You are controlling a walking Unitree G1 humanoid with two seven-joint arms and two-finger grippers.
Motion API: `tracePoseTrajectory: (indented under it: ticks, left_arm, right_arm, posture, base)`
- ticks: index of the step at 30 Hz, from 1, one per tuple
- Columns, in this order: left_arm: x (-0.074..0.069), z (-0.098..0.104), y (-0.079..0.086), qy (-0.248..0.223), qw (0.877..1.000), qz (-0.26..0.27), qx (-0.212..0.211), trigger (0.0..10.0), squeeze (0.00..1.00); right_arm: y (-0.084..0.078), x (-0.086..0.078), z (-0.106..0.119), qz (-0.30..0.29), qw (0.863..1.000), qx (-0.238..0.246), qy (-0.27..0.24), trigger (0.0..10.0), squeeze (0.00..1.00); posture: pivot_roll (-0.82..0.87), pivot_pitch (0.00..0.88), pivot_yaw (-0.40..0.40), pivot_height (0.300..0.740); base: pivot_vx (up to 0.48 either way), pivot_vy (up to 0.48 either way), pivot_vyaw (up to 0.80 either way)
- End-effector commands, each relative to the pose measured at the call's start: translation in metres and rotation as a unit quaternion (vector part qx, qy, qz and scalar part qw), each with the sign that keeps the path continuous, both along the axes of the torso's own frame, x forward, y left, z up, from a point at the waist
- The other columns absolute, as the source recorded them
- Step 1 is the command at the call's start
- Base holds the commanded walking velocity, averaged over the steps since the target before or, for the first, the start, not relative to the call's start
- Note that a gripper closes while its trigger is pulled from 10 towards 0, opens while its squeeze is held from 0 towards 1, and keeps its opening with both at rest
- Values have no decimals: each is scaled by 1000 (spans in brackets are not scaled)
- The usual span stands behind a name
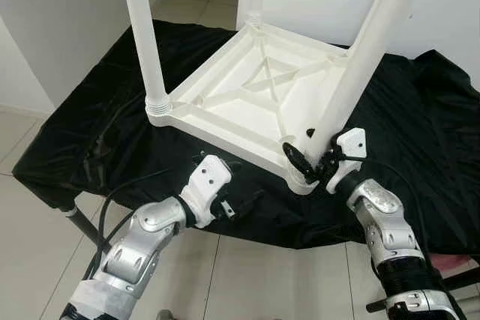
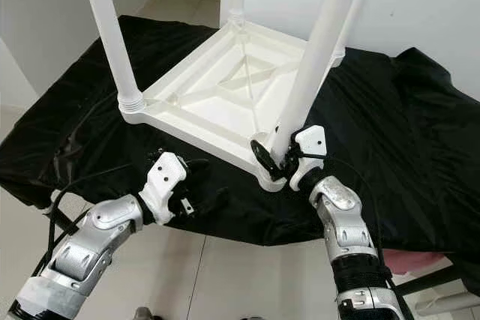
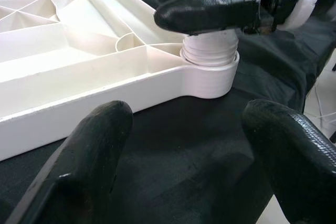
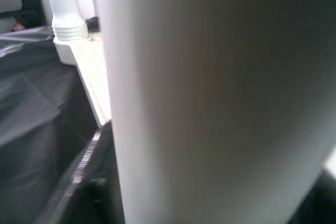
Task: Building children table
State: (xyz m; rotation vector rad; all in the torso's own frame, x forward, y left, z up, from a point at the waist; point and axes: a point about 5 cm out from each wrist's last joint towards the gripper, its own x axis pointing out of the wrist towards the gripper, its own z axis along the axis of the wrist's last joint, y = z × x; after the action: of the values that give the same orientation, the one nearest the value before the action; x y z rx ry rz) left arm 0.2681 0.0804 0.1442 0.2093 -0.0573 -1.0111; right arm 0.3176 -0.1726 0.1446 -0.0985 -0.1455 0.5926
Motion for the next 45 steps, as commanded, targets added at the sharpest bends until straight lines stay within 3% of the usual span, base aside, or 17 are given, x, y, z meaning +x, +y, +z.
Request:
tracePoseTrajectory:
  ticks: [1, 8, 9, 10, 11, 17, 20, 24, 31, 35, 37, 43, 45]
  left_arm:
    - [-2, -1, -2, -2, 1000, -19, 9, 10000, 0]
    - [-3, -1, -2, -2, 1000, -17, 9, 10000, 0]
    - [-3, -1, -2, -2, 1000, -17, 9, 10000, 0]
    - [-3, -1, -2, -2, 1000, -17, 9, 10000, 0]
    - [-3, -1, -2, -1, 1000, -17, 8, 10000, 0]
    - [-2, 0, -5, -1, 1000, -22, 5, 10000, 0]
    - [-2, 0, -5, -2, 1000, -24, 8, 10000, 0]
    - [-1, -1, -4, -2, 1000, -23, 8, 10000, 0]
    - [0, 0, -7, -3, 1000, -26, 8, 10000, 0]
    - [1, -1, -7, -4, 1000, -27, 7, 10000, 0]
    - [3, -1, -9, -6, 1000, -27, 6, 10000, 0]
    - [2, -1, -11, -6, 1000, -29, 4, 10000, 0]
    - [2, -1, -13, -6, 1000, -31, 2, 10000, 0]
  right_arm:
    - [0, 0, -4, 13, 1000, -4, 9, 0, 0]
    - [-3, -5, -10, 24, 999, 3, 21, 0, 0]
    - [-3, -5, -11, 27, 999, 5, 24, 3882, 0]
    - [-3, -5, -11, 27, 999, 5, 24, 3882, 0]
    - [-3, -5, -12, 28, 999, 8, 26, 10000, 0]
    - [-2, -9, -9, 9, 999, 41, 17, 10000, 0]
    - [-1, -10, -7, -32, 998, 47, 9, 10000, 0]
    - [1, -13, 0, -100, 990, 101, -4, 10000, 0]
    - [7, -18, 3, -168, 979, 113, -18, 10000, 0]
    - [9, -22, -3, -222, 968, 120, -15, 10000, 0]
    - [12, -27, -17, -298, 948, 114, 9, 10000, 0]
    - [16, -32, -25, -342, 932, 114, 33, 10000, 0]
    - [26, -33, -27, -348, 929, 122, 43, 10000, 0]
  posture:
    - [32, 92, -51, 740]
    - [29, 95, -48, 740]
    - [27, 97, -47, 740]
    - [27, 97, -47, 740]
    - [19, 97, -42, 740]
    - [16, 97, -40, 740]
    - [14, 96, -42, 740]
    - [12, 90, -45, 740]
    - [10, 84, -48, 740]
    - [6, 70, -56, 740]
    - [1, 69, -59, 740]
    - [-1, 62, -65, 740]
    - [-2, 61, -63, 740]
  base:
    - [0, 0, 0]
    - [0, 0, 0]
    - [0, 0, 0]
    - [0, 0, 0]
    - [0, 0, 0]
    - [0, 0, 0]
    - [0, 0, 0]
    - [0, 0, 0]
    - [0, 0, 0]
    - [0, 0, 0]
    - [0, 0, 0]
    - [0, 0, 0]
    - [0, 0, 0]
